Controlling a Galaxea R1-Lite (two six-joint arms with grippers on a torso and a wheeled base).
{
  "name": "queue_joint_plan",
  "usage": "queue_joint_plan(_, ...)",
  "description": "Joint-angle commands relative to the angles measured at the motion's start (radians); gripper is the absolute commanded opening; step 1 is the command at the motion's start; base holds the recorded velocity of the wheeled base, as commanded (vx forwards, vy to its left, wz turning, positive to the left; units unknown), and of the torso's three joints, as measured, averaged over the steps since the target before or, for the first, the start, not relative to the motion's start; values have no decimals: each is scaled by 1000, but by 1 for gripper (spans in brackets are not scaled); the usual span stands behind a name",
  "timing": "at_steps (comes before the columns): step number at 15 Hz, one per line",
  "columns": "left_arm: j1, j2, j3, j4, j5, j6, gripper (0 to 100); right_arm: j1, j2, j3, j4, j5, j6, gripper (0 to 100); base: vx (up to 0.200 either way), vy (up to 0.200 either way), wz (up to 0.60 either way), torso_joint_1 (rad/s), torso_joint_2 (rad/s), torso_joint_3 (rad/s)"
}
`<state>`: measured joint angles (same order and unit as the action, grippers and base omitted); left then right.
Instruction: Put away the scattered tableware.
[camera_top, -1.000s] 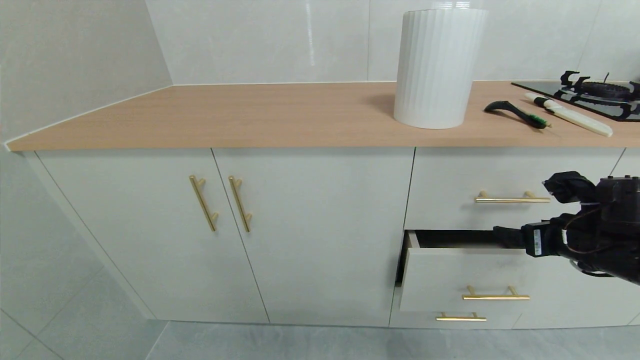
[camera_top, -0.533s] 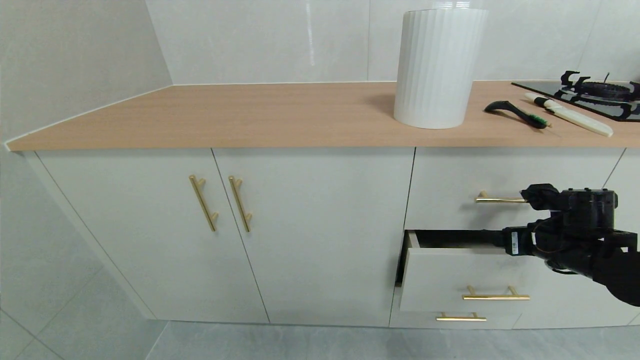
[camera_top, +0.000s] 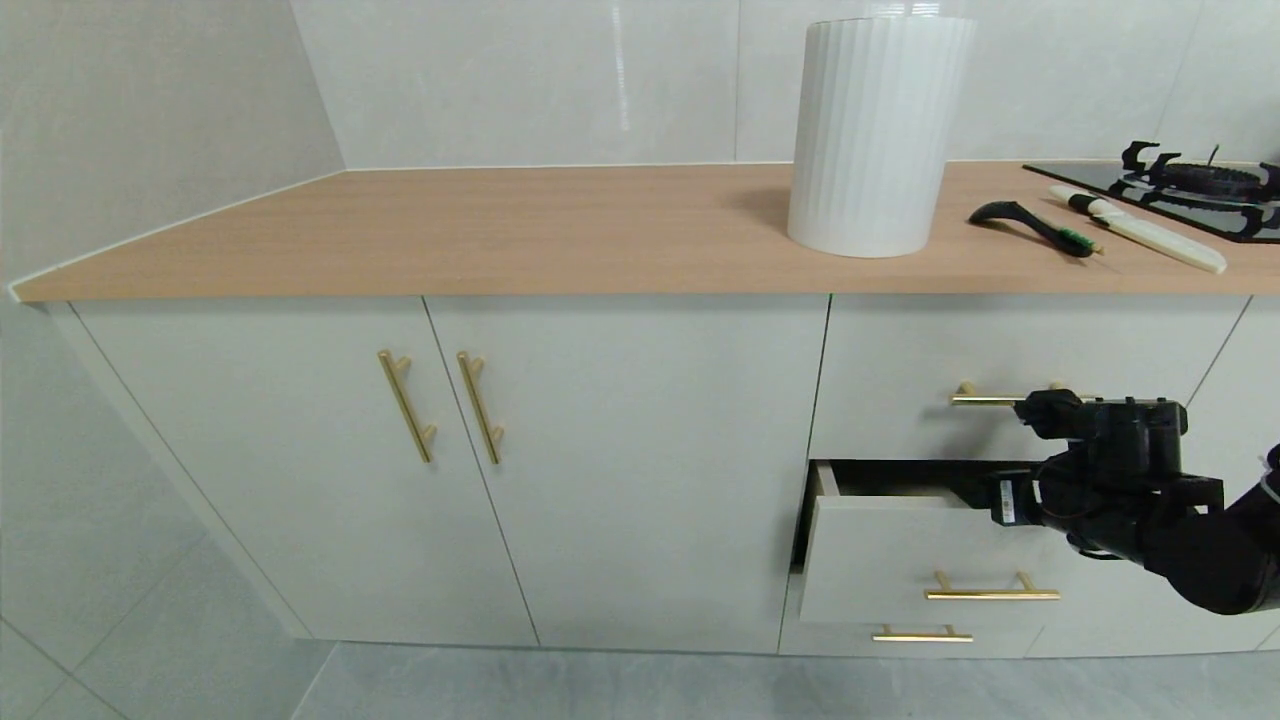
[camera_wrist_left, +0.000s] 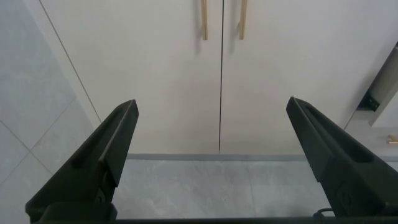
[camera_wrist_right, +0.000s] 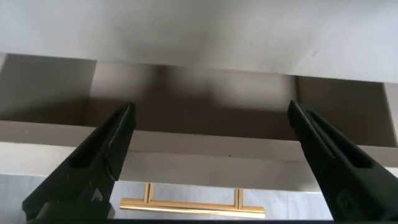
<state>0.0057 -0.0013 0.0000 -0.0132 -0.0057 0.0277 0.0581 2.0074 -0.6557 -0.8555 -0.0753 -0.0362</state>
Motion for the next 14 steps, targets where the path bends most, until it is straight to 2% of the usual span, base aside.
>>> queue_joint_plan(1,0,1,0,-1,0,0,100,0,-10,5,9,0,-2,100,0,0,0,0,0,0)
queue_joint_plan(14,0,1,0,-1,0,0,100,-1,-187,-48,553,2,-39,100,0,0,0,0,0,0)
